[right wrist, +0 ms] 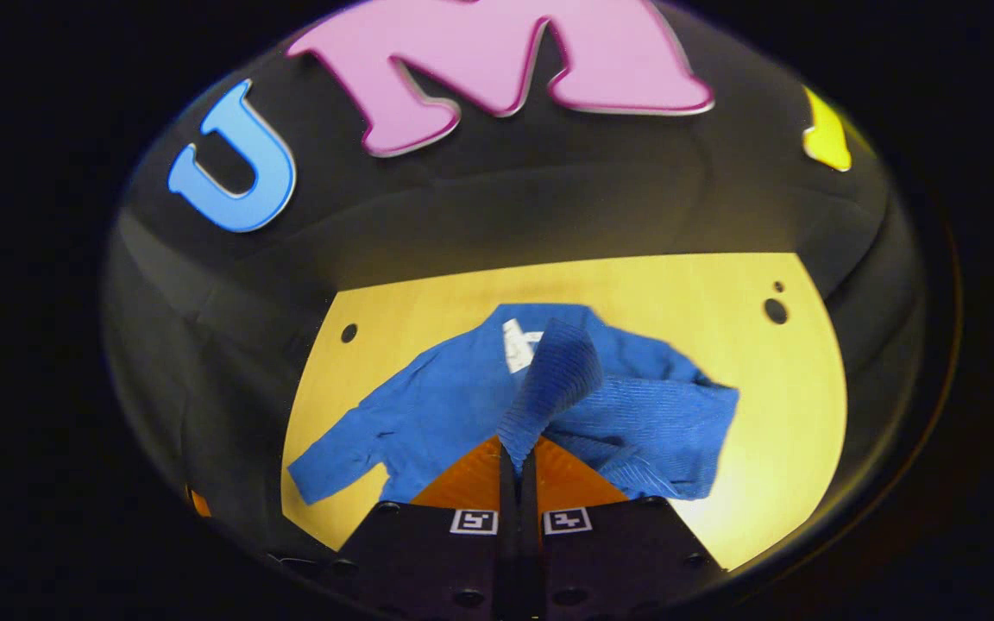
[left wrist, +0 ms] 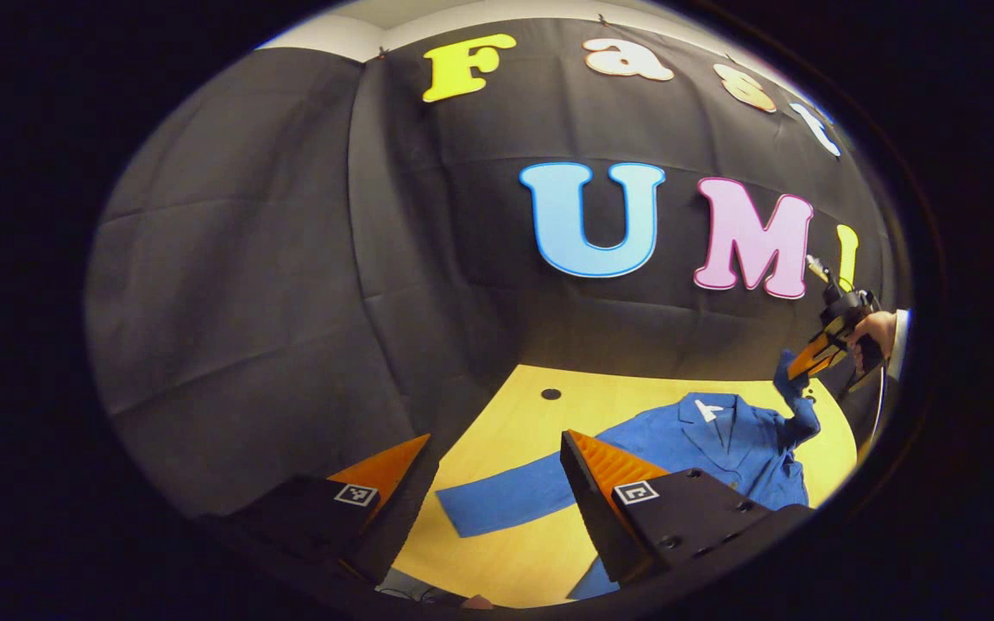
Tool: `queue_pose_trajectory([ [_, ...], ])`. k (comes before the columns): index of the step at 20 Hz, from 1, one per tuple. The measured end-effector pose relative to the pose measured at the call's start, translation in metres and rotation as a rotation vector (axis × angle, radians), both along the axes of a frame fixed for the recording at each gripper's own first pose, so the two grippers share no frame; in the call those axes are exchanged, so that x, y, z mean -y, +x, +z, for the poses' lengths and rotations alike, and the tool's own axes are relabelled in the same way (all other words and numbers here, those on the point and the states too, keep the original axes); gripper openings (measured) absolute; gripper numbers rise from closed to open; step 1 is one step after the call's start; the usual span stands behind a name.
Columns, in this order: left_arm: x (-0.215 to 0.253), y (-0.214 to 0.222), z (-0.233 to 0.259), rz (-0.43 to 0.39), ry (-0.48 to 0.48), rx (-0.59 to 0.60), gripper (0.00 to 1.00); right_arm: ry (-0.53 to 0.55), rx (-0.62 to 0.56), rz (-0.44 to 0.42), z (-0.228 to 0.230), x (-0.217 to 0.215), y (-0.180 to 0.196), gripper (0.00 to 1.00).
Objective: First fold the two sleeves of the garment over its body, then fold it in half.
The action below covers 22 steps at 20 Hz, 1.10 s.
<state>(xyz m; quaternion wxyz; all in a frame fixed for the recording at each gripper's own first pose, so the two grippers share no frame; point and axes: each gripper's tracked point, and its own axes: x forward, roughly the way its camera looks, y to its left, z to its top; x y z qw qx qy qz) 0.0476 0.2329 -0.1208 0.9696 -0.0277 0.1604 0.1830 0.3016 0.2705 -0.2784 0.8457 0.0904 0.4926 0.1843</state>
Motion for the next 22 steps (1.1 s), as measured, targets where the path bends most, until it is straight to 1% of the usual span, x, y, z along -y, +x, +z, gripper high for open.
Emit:
queue_pose_trajectory([
  [2,-0.012,-0.011,-0.010,0.038,-0.008,-0.010,0.82,0.024,-0.043,0.038,-0.036,-0.038,-0.007,0.04],
  [3,-0.015,-0.013,-0.018,0.061,-0.031,-0.014,0.82,0.049,-0.067,0.053,-0.054,-0.059,-0.011,0.04],
  [5,-0.008,-0.011,-0.042,0.082,-0.127,-0.033,0.82,0.115,-0.107,0.073,-0.084,-0.098,-0.016,0.05],
  [7,0.015,-0.012,-0.074,0.079,-0.251,-0.135,0.82,0.170,-0.149,0.062,-0.111,-0.128,-0.021,0.05],
  [9,0.017,-0.007,-0.091,0.090,-0.256,-0.156,0.84,0.250,-0.215,0.047,-0.124,-0.156,-0.029,0.04],
  [11,0.015,-0.006,-0.090,0.089,-0.217,-0.154,0.84,0.280,-0.263,0.015,-0.136,-0.167,-0.030,0.04],
  [13,0.011,-0.005,-0.093,0.093,-0.184,-0.171,0.84,0.296,-0.294,-0.016,-0.146,-0.175,-0.029,0.06],
  [14,0.010,-0.004,-0.090,0.096,-0.177,-0.172,0.84,0.316,-0.326,-0.022,-0.150,-0.183,-0.030,0.11],
  [15,0.009,-0.002,-0.090,0.095,-0.179,-0.168,0.84,0.345,-0.345,-0.023,-0.144,-0.186,-0.032,0.00],
  [18,0.002,0.003,-0.105,0.106,-0.208,-0.185,0.84,0.400,-0.327,-0.032,-0.133,-0.193,-0.026,0.80],
  [20,-0.004,0.005,-0.114,0.106,-0.212,-0.204,0.84,0.431,-0.312,-0.026,-0.118,-0.194,-0.025,0.80],
  [22,-0.008,0.011,-0.124,0.099,-0.226,-0.229,0.84,0.439,-0.292,0.008,-0.102,-0.187,-0.028,0.79],
])
